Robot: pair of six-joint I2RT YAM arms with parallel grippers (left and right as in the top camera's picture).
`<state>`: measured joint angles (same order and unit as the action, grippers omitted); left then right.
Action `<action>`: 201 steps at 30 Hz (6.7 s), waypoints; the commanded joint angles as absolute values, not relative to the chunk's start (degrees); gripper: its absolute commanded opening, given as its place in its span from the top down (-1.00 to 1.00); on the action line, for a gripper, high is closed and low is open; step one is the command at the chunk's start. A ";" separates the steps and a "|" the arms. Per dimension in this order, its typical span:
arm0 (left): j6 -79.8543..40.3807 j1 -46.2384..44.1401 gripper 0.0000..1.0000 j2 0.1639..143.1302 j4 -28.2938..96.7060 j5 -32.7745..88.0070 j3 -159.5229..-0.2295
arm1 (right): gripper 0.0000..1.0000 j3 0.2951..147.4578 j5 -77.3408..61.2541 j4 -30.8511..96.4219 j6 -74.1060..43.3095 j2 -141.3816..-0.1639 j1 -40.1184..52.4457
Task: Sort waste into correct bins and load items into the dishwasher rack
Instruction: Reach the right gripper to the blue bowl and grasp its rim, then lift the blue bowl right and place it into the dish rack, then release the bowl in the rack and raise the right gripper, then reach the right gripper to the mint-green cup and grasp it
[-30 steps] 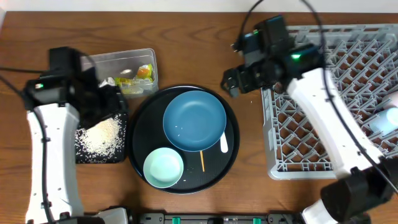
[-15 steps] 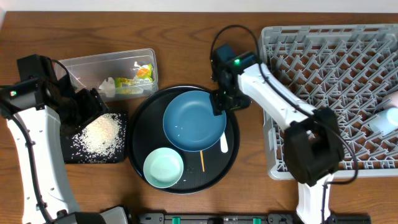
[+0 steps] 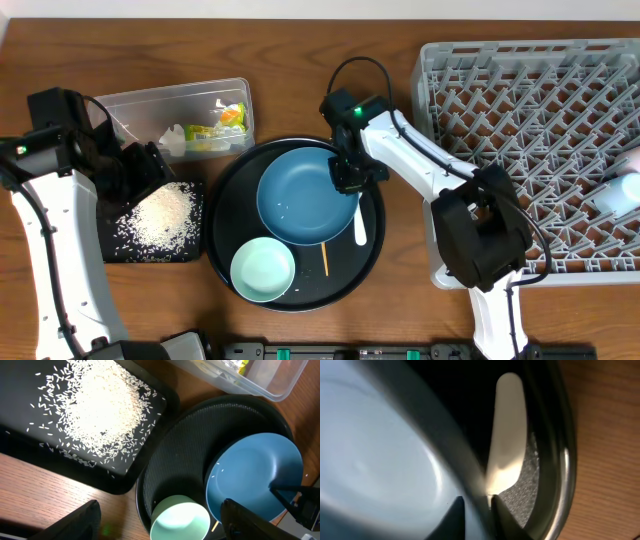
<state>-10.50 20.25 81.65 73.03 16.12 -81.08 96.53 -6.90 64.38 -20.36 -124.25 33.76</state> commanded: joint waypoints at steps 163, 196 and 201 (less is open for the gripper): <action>-11.68 20.45 -0.57 81.60 74.98 15.77 -81.49 | -0.80 83.64 -22.50 54.72 -1.30 -100.44 44.38; -11.70 20.45 -0.57 81.60 75.64 15.77 -81.49 | 0.23 63.86 -10.66 23.62 -19.11 -107.96 58.94; -11.70 20.45 -0.57 81.60 75.64 15.77 -81.49 | 0.90 63.96 -10.04 23.77 -21.19 -107.87 58.57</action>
<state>-10.96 20.25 81.65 75.29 16.12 -81.08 63.96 -10.87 23.55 -18.98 -107.98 58.67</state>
